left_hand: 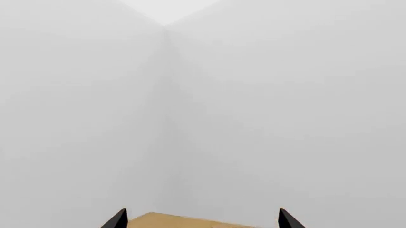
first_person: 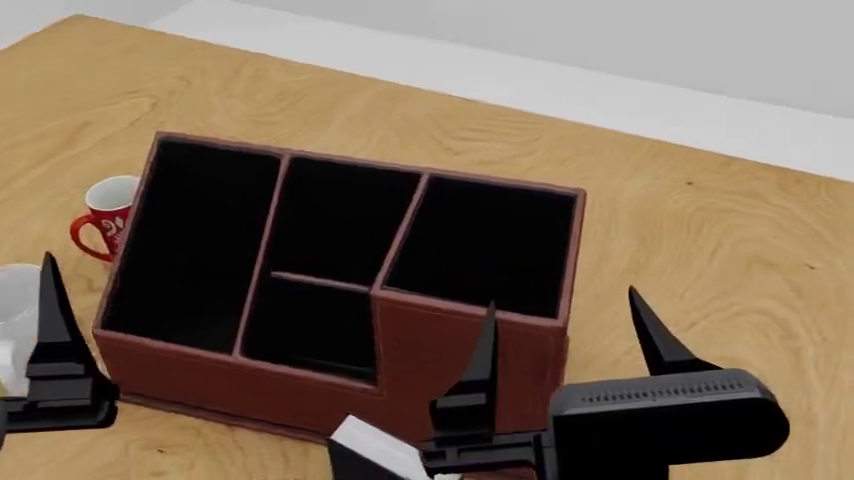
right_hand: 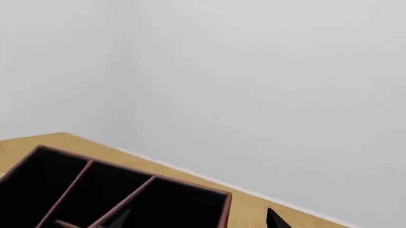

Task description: Pick up the book and place it in the right compartment of the caddy.

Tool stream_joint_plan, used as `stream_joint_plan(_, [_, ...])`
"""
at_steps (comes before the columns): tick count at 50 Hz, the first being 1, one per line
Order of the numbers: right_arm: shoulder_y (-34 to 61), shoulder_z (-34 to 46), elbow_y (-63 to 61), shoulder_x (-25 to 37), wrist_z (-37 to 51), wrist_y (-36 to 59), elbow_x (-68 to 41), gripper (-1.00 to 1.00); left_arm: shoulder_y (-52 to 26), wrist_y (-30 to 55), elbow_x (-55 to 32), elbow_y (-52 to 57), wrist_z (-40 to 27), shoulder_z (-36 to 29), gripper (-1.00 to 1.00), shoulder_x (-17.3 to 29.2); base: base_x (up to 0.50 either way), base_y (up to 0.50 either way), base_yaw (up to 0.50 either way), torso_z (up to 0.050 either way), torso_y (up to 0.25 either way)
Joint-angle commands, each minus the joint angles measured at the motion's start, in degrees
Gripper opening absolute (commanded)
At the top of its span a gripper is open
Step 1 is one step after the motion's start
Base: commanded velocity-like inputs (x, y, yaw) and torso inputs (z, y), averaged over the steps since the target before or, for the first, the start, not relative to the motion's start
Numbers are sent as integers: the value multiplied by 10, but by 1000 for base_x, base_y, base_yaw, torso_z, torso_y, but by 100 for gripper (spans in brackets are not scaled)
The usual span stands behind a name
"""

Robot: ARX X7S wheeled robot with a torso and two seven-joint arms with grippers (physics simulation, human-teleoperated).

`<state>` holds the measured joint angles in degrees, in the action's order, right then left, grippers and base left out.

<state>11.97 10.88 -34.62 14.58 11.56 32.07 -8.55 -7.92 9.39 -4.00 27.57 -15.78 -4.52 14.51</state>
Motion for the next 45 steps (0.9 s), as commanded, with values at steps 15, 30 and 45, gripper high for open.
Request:
stream_joint_plan(15, [-22,9,-40,9,21,27,4,100,24,-32,-4,-14,-7,1,100,10,0,0,500,0,0])
stream_joint_plan(30, [-36,-21,-62,6,16,17,-33,100,31,-32,-8,-5,-9,-4,100,14,-14,28,366,0,0])
stream_joint_plan(45, [-51,-39,-72,13,1,0,-65,100,32,-31,-13,1,-11,-4,100,18,250,-395,0,0,0])
